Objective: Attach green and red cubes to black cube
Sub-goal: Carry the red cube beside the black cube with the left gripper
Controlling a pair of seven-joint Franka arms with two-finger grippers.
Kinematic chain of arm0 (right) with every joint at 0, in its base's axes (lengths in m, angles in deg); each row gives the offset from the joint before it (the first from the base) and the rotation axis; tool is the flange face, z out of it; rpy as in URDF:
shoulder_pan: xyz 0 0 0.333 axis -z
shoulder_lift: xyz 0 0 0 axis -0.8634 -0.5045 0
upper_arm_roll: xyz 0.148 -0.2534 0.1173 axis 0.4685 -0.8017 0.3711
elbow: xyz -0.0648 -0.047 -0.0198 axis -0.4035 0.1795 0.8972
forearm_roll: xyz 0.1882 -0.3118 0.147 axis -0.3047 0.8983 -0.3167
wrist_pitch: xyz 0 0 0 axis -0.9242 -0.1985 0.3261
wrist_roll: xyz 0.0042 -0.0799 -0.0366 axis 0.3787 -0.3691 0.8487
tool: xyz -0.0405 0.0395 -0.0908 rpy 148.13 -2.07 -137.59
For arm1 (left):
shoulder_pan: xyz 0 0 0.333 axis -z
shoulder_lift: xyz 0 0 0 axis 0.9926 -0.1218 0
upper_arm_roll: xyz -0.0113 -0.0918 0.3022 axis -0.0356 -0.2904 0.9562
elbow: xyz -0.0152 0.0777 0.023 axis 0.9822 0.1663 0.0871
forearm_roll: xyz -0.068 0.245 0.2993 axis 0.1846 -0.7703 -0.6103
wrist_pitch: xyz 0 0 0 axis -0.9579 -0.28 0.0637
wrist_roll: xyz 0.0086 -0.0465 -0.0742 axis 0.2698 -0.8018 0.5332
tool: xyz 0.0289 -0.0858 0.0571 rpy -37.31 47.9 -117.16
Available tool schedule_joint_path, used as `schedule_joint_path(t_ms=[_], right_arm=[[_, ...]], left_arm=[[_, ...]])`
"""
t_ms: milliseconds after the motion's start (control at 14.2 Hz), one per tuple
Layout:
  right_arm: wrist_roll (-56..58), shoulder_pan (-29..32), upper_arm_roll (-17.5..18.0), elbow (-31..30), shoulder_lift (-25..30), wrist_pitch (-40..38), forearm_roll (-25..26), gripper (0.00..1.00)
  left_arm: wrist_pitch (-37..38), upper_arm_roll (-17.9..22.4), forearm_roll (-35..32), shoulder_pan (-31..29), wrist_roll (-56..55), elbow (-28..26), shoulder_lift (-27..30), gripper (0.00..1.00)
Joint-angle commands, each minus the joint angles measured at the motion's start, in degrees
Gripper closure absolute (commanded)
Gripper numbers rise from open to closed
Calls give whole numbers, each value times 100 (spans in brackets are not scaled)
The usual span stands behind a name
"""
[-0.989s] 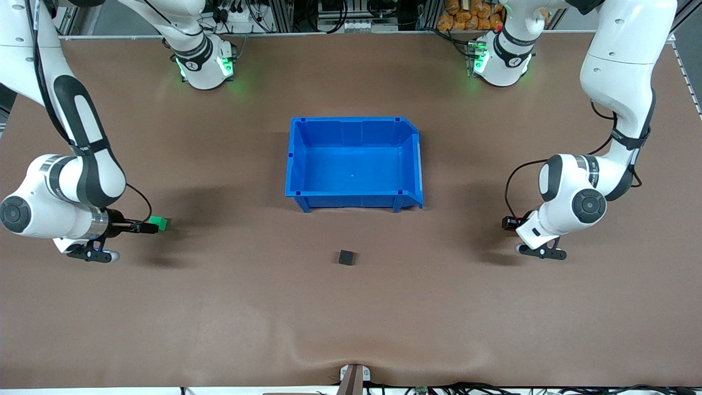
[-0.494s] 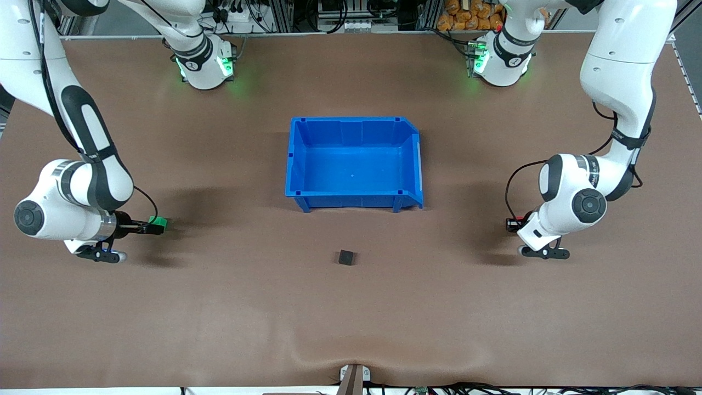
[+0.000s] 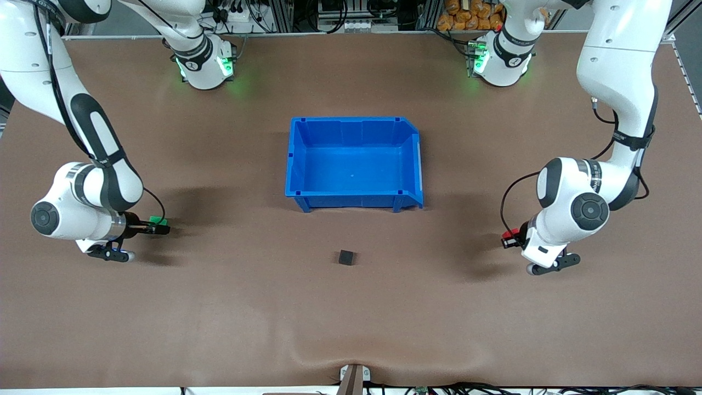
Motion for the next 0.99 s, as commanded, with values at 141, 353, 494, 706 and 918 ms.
schedule_joint_path(t_ms=[141,353,494,706,918], right_arm=[[-543,59,90,-28,38,-120,-45,100],[-597,76,116,77,73,-199,-54,100],[-710,67,134,235,91,-480,-62,100],[-816,41,142,314,152,-657,-71,100],[-956,-3,151,472,223,-753,-89,100]], left_arm=[[411,-23,102,277,-1373,683,-19,99],[472,-23,260,558,-2681,991,16,99],[472,-23,261,812,-3561,1114,-36,99],[464,-23,295,1251,-4835,1727,-456,99],[411,-23,331,1630,-5960,2230,-923,99]])
